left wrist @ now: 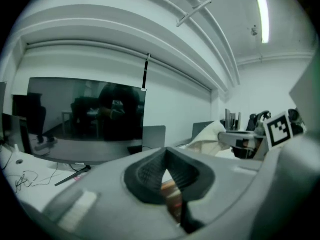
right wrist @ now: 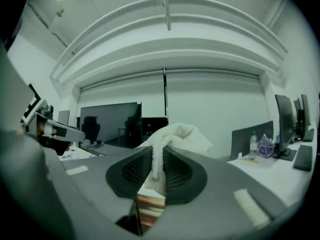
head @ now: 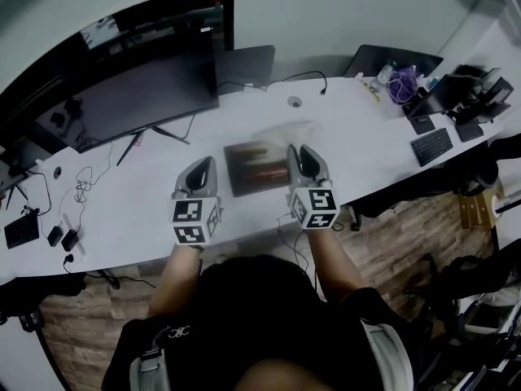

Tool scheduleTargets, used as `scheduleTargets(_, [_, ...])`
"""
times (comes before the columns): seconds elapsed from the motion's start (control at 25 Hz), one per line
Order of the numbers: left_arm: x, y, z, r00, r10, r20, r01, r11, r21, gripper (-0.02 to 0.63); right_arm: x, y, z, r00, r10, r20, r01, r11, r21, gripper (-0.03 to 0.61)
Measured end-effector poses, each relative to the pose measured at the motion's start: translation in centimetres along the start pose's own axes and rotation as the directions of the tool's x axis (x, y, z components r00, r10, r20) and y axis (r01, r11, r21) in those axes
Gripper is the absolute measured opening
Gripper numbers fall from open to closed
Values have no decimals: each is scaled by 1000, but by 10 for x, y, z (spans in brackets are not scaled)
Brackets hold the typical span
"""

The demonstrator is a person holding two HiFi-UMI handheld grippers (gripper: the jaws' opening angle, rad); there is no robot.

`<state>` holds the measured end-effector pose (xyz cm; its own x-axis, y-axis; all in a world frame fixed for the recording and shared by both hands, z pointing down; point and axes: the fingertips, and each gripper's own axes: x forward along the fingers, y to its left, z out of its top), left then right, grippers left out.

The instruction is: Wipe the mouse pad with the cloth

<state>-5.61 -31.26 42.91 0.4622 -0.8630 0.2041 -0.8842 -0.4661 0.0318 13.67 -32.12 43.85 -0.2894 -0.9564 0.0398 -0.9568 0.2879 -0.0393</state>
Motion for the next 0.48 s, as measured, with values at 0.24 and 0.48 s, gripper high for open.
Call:
scheduleTargets(0.24, [3, -8, 2, 1000, -25, 7, 25, 1000, 9, -2, -9, 12, -1, 1000, 13, 16, -12, 1000, -20, 60])
scheduleTargets(0.48, [2, -8, 0, 1000, -24, 11, 24, 1000, 6, -2, -10, 20, -2, 999, 24, 22, -23, 1000, -20, 60])
